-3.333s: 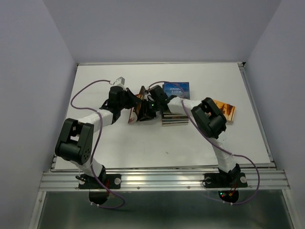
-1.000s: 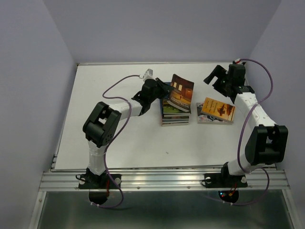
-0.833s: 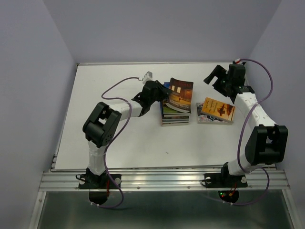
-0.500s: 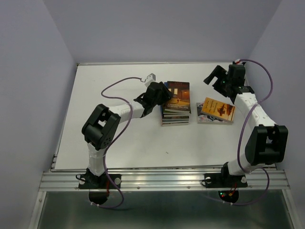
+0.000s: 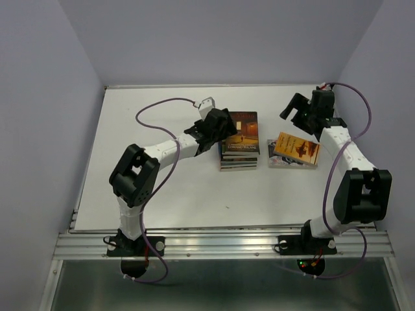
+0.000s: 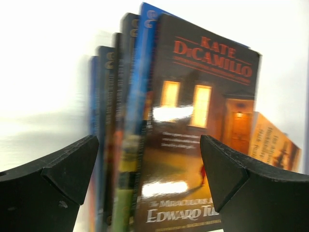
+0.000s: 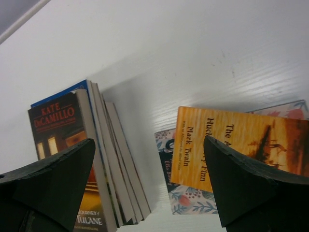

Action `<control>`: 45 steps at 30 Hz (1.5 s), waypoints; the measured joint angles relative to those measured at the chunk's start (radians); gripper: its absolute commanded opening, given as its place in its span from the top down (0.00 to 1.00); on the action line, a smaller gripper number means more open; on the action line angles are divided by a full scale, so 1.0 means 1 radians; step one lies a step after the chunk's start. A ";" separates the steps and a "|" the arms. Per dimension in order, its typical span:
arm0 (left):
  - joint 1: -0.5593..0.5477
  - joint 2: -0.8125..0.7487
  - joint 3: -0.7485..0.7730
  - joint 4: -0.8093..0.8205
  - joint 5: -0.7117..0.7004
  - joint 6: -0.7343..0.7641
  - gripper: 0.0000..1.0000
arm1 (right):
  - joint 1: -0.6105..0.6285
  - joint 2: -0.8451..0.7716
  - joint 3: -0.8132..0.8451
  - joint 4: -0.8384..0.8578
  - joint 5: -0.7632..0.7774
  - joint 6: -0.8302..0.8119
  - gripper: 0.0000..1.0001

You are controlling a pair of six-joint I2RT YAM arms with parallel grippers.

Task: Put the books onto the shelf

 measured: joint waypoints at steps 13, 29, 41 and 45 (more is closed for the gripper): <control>0.003 -0.286 -0.032 -0.187 -0.178 0.080 0.01 | -0.174 0.356 0.272 -0.114 -0.013 -0.338 0.00; 0.086 -0.596 -0.337 -0.245 -0.252 0.039 0.01 | -0.141 0.469 0.177 -0.090 -0.043 -0.380 0.00; 0.111 -0.694 -0.380 -0.300 -0.243 0.041 0.01 | 0.092 0.147 -0.285 0.062 0.138 -0.191 0.00; 0.117 -0.698 -0.414 -0.309 -0.225 0.042 0.01 | 0.143 0.062 -0.382 0.092 0.152 -0.132 0.00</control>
